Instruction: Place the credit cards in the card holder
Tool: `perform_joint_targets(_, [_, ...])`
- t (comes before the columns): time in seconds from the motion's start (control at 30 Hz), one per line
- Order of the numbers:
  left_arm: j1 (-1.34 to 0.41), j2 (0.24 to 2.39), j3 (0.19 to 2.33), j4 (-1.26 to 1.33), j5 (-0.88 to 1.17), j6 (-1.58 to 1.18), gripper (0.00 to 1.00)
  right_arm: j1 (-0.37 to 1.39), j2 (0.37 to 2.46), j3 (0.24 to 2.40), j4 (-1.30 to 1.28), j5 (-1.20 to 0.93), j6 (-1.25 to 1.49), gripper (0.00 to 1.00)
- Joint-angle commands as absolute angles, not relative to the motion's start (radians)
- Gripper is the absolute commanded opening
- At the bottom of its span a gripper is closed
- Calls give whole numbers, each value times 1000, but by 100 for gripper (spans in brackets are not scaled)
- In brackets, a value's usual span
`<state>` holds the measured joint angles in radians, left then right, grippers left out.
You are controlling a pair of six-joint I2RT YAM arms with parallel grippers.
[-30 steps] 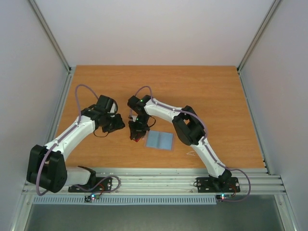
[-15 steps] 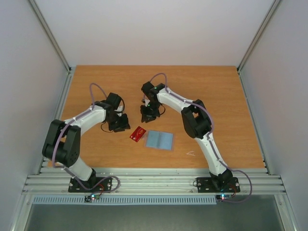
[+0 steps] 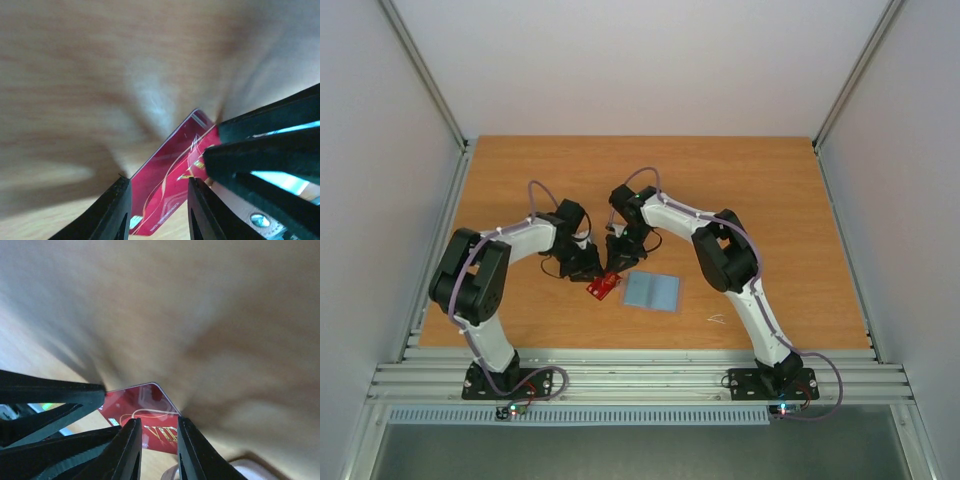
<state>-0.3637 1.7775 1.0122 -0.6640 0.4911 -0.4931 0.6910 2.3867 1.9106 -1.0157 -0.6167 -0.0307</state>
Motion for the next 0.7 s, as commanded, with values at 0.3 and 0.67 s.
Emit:
perform_joint_targets(0.3, [-465,1533,767,-653,466,-639,33,809,2311,1654,-900,-677,-2,23])
perform_joint_targets(0.67, [-606,1416,612,-596,441,-793,33,887,2220,1501,-784,-683,95,23])
